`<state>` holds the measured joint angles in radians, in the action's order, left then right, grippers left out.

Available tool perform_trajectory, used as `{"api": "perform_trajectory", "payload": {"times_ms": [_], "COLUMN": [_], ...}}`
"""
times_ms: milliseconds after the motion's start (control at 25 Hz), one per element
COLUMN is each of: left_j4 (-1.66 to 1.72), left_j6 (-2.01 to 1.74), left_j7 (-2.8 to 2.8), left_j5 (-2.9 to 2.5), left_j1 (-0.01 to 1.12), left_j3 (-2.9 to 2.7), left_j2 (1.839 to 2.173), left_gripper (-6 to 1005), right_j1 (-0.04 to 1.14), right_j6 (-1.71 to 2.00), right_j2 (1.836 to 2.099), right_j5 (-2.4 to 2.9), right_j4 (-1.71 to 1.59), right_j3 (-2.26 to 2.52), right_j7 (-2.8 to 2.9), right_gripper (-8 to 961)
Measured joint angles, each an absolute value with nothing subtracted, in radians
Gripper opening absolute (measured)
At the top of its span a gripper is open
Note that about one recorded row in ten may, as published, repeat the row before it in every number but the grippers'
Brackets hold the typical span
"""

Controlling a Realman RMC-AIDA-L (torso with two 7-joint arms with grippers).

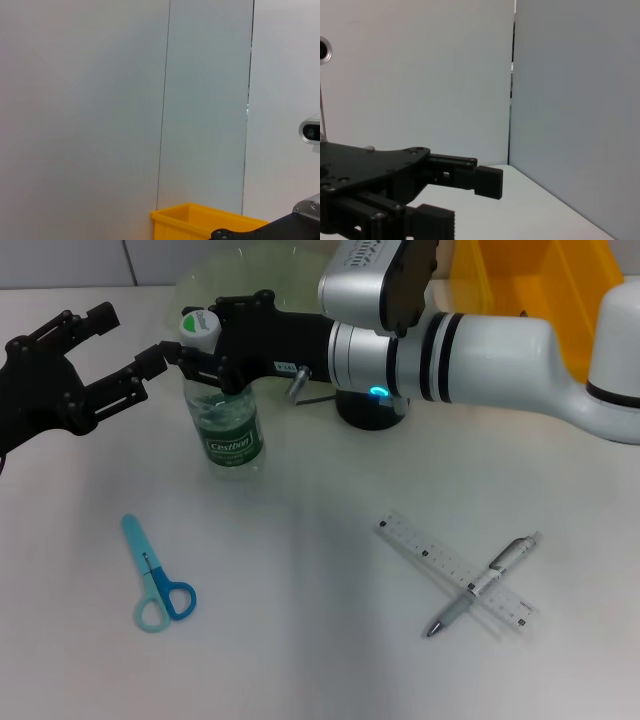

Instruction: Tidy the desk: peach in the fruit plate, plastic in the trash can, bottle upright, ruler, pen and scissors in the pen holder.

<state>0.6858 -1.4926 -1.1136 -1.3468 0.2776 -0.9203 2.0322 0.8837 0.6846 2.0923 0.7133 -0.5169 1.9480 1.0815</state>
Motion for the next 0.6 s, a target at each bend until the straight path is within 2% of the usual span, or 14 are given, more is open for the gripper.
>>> {"api": "perform_trajectory", "payload": {"times_ms": [600], "left_j4": [0.687], "left_j6": [-1.499], "left_j7": [-1.114], "left_j5": [-1.347], "left_j1": [0.278], "left_j3": [-0.916], "left_j2": [2.034], "left_gripper": [792], "right_j1": [0.875], "right_j6": [0.688], "right_j2": [2.092], "right_j5": [0.713], "right_j4": [-0.532], "right_j3": [1.945], "right_j7": [1.081], "right_gripper": [520]}}
